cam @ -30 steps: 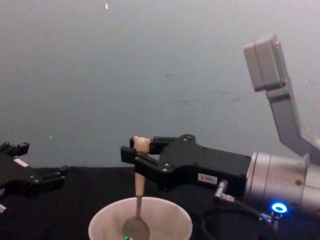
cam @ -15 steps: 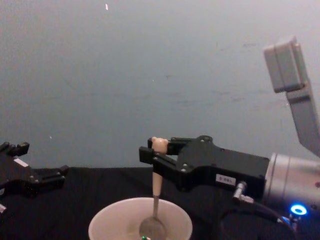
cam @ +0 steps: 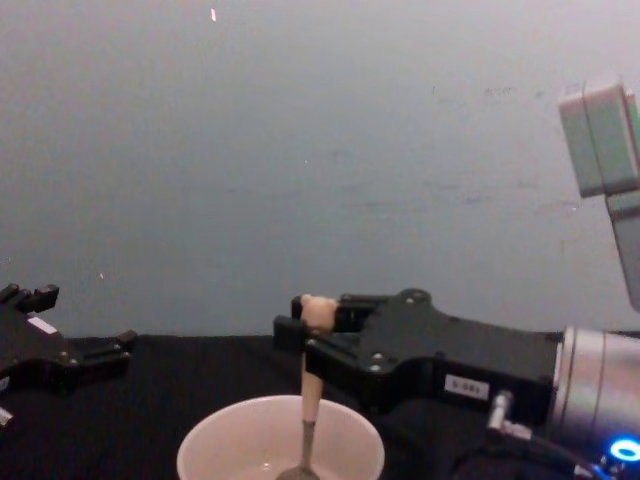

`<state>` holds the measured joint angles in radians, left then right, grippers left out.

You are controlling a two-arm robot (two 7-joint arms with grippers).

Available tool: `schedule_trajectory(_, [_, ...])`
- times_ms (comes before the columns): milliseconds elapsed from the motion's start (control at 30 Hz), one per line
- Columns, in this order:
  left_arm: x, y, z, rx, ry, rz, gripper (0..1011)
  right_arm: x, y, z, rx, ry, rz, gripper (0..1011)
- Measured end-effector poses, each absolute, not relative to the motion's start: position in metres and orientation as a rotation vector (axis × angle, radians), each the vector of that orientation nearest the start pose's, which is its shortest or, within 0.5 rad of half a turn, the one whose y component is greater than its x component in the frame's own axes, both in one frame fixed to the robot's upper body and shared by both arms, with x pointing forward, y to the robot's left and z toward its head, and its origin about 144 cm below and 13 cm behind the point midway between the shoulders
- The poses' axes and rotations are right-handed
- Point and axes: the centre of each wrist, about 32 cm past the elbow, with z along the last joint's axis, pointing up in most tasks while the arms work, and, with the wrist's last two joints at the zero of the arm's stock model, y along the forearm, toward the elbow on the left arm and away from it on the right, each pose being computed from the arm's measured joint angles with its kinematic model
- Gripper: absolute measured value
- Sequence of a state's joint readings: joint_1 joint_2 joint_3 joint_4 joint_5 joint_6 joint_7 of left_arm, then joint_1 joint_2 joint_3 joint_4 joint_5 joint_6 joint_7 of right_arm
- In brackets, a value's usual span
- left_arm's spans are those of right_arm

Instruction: Pick up the stirring spoon with one hand, stir inside the cup, then place it back in its original position.

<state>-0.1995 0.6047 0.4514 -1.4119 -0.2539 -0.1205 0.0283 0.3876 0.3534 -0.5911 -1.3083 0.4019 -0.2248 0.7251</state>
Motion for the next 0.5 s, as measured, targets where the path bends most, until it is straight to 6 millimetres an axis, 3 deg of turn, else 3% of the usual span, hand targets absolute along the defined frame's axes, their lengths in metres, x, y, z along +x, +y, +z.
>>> schedule_trajectory(500, [0.489,0.310,1.140,0.304,-0.285,1.248,1001,0.536,-0.174,1.155,0.016,-0.156,-0.362,212])
